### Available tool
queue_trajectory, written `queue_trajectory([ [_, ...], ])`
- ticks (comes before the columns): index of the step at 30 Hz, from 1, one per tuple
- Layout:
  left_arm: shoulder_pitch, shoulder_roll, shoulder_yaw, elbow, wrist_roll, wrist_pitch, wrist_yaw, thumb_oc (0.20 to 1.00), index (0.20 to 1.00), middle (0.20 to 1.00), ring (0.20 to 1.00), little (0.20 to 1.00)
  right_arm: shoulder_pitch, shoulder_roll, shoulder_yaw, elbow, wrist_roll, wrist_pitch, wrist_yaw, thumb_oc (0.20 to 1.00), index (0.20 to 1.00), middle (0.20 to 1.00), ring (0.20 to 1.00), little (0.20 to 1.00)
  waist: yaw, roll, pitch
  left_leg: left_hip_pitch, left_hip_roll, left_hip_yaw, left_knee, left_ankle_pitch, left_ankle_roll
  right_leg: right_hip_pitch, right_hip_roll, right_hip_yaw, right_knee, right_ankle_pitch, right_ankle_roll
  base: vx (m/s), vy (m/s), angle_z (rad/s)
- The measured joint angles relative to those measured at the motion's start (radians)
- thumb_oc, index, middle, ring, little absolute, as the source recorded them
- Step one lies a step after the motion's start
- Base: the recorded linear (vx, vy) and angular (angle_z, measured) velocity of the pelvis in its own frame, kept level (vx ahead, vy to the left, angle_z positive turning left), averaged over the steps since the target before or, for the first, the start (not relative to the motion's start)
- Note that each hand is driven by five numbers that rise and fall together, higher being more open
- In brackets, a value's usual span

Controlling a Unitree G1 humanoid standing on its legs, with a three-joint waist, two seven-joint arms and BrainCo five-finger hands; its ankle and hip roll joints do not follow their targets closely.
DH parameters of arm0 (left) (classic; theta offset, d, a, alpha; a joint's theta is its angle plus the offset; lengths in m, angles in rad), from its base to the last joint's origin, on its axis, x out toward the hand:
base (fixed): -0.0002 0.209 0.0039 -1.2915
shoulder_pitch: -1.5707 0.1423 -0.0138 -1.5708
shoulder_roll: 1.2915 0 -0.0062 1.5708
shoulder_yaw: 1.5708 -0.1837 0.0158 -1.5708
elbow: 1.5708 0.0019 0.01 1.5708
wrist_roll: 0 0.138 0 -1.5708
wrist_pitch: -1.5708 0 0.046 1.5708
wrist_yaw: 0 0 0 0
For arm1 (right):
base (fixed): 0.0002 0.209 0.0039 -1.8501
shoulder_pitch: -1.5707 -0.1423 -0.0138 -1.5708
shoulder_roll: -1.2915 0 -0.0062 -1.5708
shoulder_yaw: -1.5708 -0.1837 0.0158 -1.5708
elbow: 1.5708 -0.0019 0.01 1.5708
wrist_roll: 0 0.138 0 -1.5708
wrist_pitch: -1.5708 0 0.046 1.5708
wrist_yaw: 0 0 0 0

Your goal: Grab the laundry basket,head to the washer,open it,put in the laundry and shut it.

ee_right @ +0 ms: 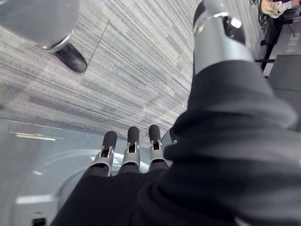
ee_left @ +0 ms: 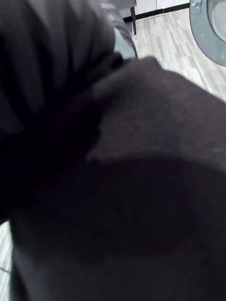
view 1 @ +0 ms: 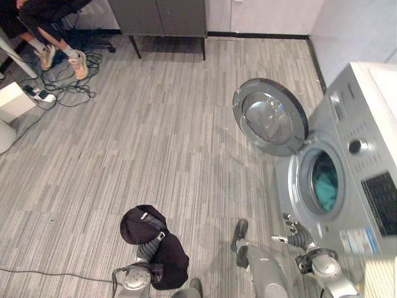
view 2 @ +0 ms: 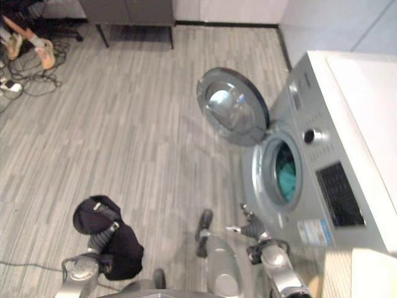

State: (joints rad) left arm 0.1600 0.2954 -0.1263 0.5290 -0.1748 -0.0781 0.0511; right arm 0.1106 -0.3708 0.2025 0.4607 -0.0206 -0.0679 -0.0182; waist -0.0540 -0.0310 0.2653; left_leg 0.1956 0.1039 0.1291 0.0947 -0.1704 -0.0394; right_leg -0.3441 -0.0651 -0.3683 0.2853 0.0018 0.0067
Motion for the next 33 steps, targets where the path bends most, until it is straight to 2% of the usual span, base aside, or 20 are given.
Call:
queue_trajectory([
  [1,-0.011,-0.007,-0.002,-0.005,0.0,-0.001,-0.011,0.2,0.2,0.2,0.2,0.2,0.0,-0.004,-0.007,0.019,0.0,-0.001,0.001,1.0,1.0,1.0,1.0,1.0,-0.003,-0.022,-0.012,-0.056,0.027,0.004,0.219,0.062,-0.074,0.096,0.035,0.016,-0.037,-0.02,-0.058,0.36,-0.219,0.33],
  [2,-0.019,-0.022,0.004,-0.01,-0.001,-0.01,-0.008,0.2,0.2,0.2,0.2,0.2,-0.021,-0.009,-0.039,0.024,0.0,-0.013,0.001,1.0,1.0,1.0,1.0,1.0,0.013,-0.049,-0.033,-0.291,0.057,0.032,0.712,0.187,-0.106,0.175,0.077,0.069,-0.147,-0.016,-0.094,0.34,-0.092,-0.77],
  [3,-0.022,-0.017,0.002,-0.009,-0.001,-0.008,-0.01,0.2,0.2,0.2,0.2,0.2,-0.046,-0.005,-0.057,0.03,0.0,-0.015,-0.003,1.0,1.0,1.0,1.0,1.0,0.028,-0.058,-0.042,-0.461,0.061,0.114,0.885,0.142,-0.054,0.25,0.104,0.095,-0.225,-0.011,-0.08,0.35,0.018,-1.12],
  [4,-0.031,-0.012,0.002,-0.007,-0.001,-0.007,-0.011,0.2,0.2,0.2,0.2,0.2,-0.034,-0.002,-0.035,0.027,0.0,-0.012,-0.004,1.0,1.0,1.0,1.0,1.0,0.005,-0.084,-0.048,-0.536,0.049,0.154,0.713,0.091,-0.014,0.305,0.119,0.112,-0.26,-0.01,-0.073,0.47,0.105,-1.12],
  [5,-0.042,0.003,0.005,-0.009,-0.001,-0.008,-0.011,0.2,0.2,0.2,0.2,0.2,0.002,0.05,0.023,0.02,0.0,-0.009,-0.005,1.0,1.0,1.0,1.0,1.0,0.005,-0.123,-0.052,-0.575,0.017,0.146,0.35,0.105,0.011,0.358,0.138,0.156,-0.294,-0.036,-0.031,0.48,0.179,-1.04],
  [7,-0.024,0.009,0.007,0.012,0.001,-0.006,-0.013,0.2,0.2,0.2,0.2,0.2,0.015,0.085,0.105,0.043,-0.002,0.001,0.0,1.0,1.0,1.0,1.0,1.0,0.021,-0.117,-0.05,-0.582,-0.068,-0.131,-0.127,0.194,0.011,0.515,0.194,0.296,-0.334,-0.038,-0.028,0.48,0.307,-2.01],
  [9,-0.027,0.004,0.004,0.019,0.001,-0.005,-0.011,0.2,0.2,0.2,0.2,0.2,0.003,0.084,0.114,0.065,-0.019,-0.001,-0.001,1.0,1.0,1.0,1.0,1.0,0.034,-0.084,-0.05,-0.6,-0.14,-0.296,-0.123,0.221,0.021,0.568,0.207,0.379,-0.325,-0.04,-0.026,0.34,0.364,-1.88],
  [12,0.02,-0.011,-0.024,0.021,0.001,0.003,-0.011,0.2,0.2,0.2,0.2,0.2,0.05,0.059,0.078,0.025,-0.02,-0.003,-0.002,1.0,1.0,1.0,1.0,1.0,0.025,0.012,-0.084,-0.544,-0.126,-0.178,0.025,0.182,0.131,0.603,0.242,0.468,-0.251,-0.081,0.008,0.15,0.253,-1.64],
  [13,0.035,-0.006,-0.045,0.02,0.002,0.0,-0.013,0.2,0.2,0.2,0.2,0.2,0.071,0.029,0.076,0.006,-0.021,-0.005,-0.001,1.0,1.0,1.0,1.0,1.0,0.024,0.053,-0.101,-0.485,-0.111,-0.183,-0.012,0.276,0.135,0.599,0.265,0.462,-0.177,-0.126,0.022,0.08,0.221,-1.9],
  [15,-0.002,0.04,-0.064,0.013,0.015,0.002,-0.021,0.2,0.2,0.2,0.2,0.2,0.085,0.021,0.07,-0.008,-0.021,-0.003,0.004,1.0,1.0,1.0,1.0,1.0,-0.027,0.002,-0.124,-0.409,-0.156,-0.118,-0.11,0.372,0.147,0.516,0.149,0.422,-0.077,-0.286,-0.004,0.02,0.215,-1.56],
  [18,-0.143,0.059,-0.069,0.012,0.04,-0.001,-0.028,0.2,0.2,0.2,0.2,0.2,0.059,0.022,0.042,-0.009,-0.022,0.009,-0.002,1.0,1.0,1.0,1.0,1.0,-0.059,-0.013,-0.092,-0.388,-0.188,-0.071,-0.163,0.378,0.119,0.374,0.072,0.432,-0.036,-0.307,0.023,-0.03,0.177,-0.62],
  [20,-0.15,0.064,-0.071,0.016,0.041,-0.001,-0.027,0.2,0.2,0.2,0.2,0.2,0.031,0.029,0.049,-0.011,-0.023,0.009,-0.003,1.0,1.0,1.0,1.0,1.0,-0.071,-0.015,-0.08,-0.374,-0.177,0.011,-0.167,0.329,0.096,0.304,0.056,0.431,0.006,-0.278,0.05,0.0,0.089,-0.73],
  [21,-0.151,0.06,-0.065,0.026,0.041,-0.001,-0.027,0.2,0.2,0.2,0.2,0.2,0.012,0.034,0.055,-0.01,-0.023,0.009,-0.002,1.0,1.0,1.0,1.0,1.0,-0.064,-0.028,-0.071,-0.384,-0.154,0.099,-0.134,0.235,-0.002,0.279,0.048,0.444,-0.027,-0.248,0.033,0.03,0.113,-0.76],
  [22,-0.151,0.08,-0.067,0.023,0.042,-0.005,-0.031,0.2,0.2,0.2,0.2,0.2,0.007,0.045,0.071,-0.015,-0.025,0.006,-0.003,1.0,1.0,1.0,1.0,1.0,-0.075,-0.09,-0.067,-0.425,-0.165,0.146,-0.008,0.152,0.035,0.28,-0.017,0.444,-0.101,-0.143,0.021,0.0,0.107,-0.75],
  [23,-0.151,0.098,-0.068,0.027,0.043,-0.004,-0.031,0.2,0.2,0.2,0.2,0.2,-0.014,0.052,0.071,-0.01,-0.041,0.004,0.0,1.0,1.0,1.0,1.0,1.0,-0.074,-0.117,-0.052,-0.48,-0.109,0.131,0.253,0.098,0.147,0.281,-0.04,0.462,-0.109,-0.125,0.043,-0.01,0.121,-0.71],
  [25,-0.136,0.071,-0.071,0.025,0.043,0.002,-0.032,0.2,0.2,0.2,0.2,0.2,-0.004,0.022,0.038,-0.038,-0.048,0.0,-0.001,1.0,1.0,1.0,1.0,1.0,-0.083,-0.057,-0.059,-0.423,0.009,0.114,0.273,0.045,0.055,0.301,-0.013,0.479,-0.13,-0.123,0.061,-0.08,0.087,-0.56],
  [26,-0.16,0.051,-0.074,0.026,0.044,-0.001,-0.033,0.2,0.2,0.2,0.2,0.2,-0.018,0.008,0.011,-0.013,-0.049,0.013,-0.008,1.0,1.0,1.0,1.0,1.0,-0.108,-0.054,-0.046,-0.358,-0.014,0.122,0.153,0.08,0.021,0.277,-0.044,0.511,-0.117,-0.122,0.114,-0.21,0.01,-0.62],
  [28,-0.165,0.064,-0.076,-0.01,0.045,-0.002,-0.03,0.2,0.2,0.2,0.2,0.2,-0.039,0.006,0.004,-0.011,-0.049,0.013,-0.013,1.0,1.0,1.0,1.0,1.0,-0.088,-0.062,-0.047,-0.33,-0.056,0.207,0.059,0.116,0.055,0.202,-0.103,0.46,-0.131,-0.056,0.15,-0.23,-0.029,-1.03],
  [31,-0.153,0.071,-0.092,-0.016,0.045,0.0,-0.032,0.2,0.2,0.2,0.2,0.2,-0.067,0.022,0.03,-0.011,-0.056,0.016,-0.016,1.0,1.0,1.0,1.0,1.0,-0.049,-0.029,-0.018,-0.309,-0.036,0.295,0.029,0.126,0.07,0.192,-0.166,0.086,-0.111,-0.061,0.112,-0.09,-0.038,-0.86],
  [33,-0.149,0.084,-0.091,-0.019,0.047,0.001,-0.032,0.2,0.2,0.2,0.2,0.2,-0.06,0.026,0.045,-0.01,-0.058,0.007,-0.015,1.0,1.0,1.0,1.0,1.0,-0.024,-0.024,-0.016,-0.288,-0.019,0.337,0.012,0.128,0.072,0.227,-0.158,0.04,-0.096,-0.062,0.112,-0.07,-0.215,-0.6],
])
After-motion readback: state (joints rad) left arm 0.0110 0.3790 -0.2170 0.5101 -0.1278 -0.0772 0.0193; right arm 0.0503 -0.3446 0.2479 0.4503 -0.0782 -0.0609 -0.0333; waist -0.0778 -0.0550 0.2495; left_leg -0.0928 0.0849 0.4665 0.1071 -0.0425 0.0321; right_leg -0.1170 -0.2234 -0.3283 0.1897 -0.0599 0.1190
